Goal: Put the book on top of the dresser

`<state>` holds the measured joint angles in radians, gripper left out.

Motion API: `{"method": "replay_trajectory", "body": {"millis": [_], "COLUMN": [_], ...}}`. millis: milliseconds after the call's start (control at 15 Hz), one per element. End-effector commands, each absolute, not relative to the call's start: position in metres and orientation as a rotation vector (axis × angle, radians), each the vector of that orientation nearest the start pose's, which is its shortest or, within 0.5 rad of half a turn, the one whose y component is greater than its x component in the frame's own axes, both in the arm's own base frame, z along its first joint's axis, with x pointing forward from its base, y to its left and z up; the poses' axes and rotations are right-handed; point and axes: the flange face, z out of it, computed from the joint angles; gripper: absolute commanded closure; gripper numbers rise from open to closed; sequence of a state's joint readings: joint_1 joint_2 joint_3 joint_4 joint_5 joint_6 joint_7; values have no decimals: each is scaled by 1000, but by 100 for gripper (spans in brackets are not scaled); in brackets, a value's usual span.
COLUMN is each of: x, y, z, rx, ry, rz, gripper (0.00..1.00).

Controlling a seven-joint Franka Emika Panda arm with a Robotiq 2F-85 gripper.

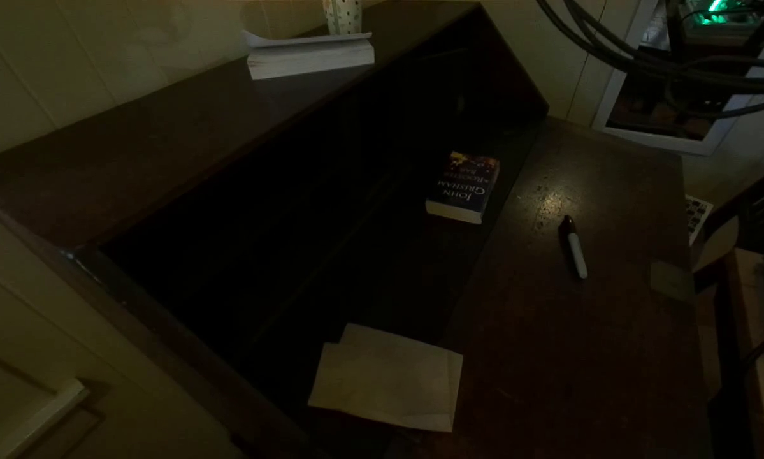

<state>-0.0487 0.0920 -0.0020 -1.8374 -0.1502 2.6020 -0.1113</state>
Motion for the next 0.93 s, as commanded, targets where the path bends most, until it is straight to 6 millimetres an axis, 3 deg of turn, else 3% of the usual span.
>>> {"method": "replay_trajectory", "body": {"millis": [0, 333, 400, 867], "x": [596, 554, 579, 578], "y": [-52, -76, -74, -74], "z": [561, 555, 557, 554], "rx": [-3169, -3187, -3175, -3178], "ry": [-36, 125, 60, 63], "rz": [-977, -910, -944, -930], "gripper": [0, 0, 0, 0]}}
